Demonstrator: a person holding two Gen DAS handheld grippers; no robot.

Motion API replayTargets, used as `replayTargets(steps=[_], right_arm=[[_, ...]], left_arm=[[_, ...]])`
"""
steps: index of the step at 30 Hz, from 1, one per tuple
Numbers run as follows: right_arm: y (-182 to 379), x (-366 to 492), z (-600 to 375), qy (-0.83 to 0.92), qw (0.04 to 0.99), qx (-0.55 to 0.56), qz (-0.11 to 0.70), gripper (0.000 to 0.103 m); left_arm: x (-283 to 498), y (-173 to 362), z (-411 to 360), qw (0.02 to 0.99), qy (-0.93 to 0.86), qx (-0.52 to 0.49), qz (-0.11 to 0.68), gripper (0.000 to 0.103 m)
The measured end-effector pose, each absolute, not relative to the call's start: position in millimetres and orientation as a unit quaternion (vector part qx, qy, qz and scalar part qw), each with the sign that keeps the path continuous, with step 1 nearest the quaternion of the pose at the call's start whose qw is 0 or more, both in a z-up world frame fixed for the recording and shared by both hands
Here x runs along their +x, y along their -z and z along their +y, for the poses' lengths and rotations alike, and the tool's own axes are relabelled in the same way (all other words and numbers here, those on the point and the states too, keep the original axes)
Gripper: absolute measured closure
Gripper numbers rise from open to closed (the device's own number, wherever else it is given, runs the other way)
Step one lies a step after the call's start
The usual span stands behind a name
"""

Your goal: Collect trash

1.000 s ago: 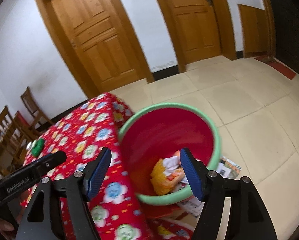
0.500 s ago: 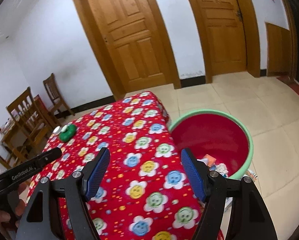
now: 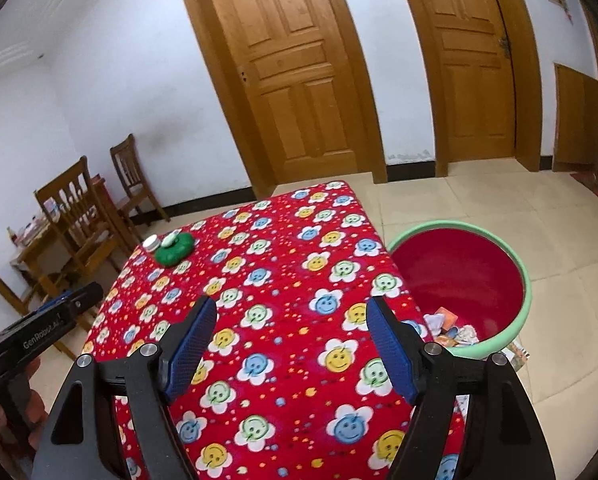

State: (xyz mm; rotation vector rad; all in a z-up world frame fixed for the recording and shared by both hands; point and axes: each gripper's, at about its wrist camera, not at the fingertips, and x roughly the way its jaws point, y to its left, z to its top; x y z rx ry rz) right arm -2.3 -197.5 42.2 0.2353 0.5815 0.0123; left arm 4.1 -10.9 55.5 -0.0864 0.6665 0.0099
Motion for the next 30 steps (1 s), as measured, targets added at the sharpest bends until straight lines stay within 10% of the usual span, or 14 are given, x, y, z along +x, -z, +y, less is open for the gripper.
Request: replayTargets(steps=[30], right_arm=[[-20,8,-184,0.000,0.944,0.098,0.316,0.025]], left_arm=[[9,-32,-10,0.937,-0.003,-0.041,0.347,0.053]])
